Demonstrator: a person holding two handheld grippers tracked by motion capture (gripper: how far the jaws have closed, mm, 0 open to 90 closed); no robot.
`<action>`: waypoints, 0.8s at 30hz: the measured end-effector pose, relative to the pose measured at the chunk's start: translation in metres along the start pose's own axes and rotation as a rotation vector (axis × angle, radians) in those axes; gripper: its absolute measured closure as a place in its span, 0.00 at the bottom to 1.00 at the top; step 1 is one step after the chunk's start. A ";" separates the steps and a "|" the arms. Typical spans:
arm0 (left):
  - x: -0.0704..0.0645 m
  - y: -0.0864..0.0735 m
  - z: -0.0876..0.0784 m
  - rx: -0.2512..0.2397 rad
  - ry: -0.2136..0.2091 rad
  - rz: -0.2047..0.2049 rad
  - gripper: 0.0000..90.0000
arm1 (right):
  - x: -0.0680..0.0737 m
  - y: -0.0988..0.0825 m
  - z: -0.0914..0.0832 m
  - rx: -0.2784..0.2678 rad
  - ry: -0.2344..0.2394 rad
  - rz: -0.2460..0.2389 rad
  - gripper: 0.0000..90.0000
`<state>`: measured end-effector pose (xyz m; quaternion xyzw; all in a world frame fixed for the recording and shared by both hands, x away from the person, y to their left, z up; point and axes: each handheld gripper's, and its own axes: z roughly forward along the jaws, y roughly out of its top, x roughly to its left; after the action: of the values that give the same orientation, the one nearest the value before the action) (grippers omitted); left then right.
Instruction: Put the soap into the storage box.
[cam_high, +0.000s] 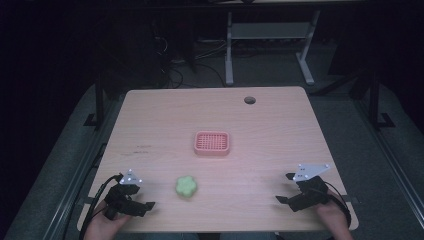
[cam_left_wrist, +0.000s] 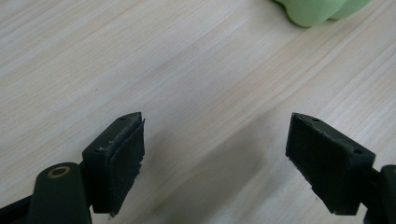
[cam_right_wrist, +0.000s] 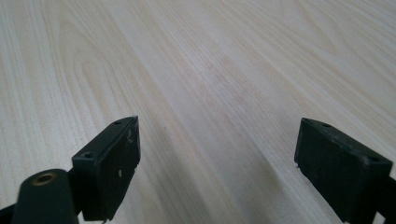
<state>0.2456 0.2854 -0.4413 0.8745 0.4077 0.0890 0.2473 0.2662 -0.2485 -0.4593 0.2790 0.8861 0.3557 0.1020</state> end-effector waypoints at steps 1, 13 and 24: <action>-0.001 0.001 0.000 0.001 -0.001 0.000 0.22 | 0.000 0.000 0.000 0.000 0.001 0.000 0.15; -0.009 0.006 0.004 0.000 -0.017 0.024 0.22 | 0.001 0.001 0.000 -0.001 0.001 -0.007 0.15; -0.012 0.008 0.005 -0.008 -0.028 0.019 0.21 | 0.000 0.001 -0.001 -0.006 0.002 -0.011 0.15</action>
<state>0.2453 0.2702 -0.4407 0.8784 0.3956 0.0805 0.2558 0.2663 -0.2482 -0.4579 0.2736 0.8866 0.3581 0.1041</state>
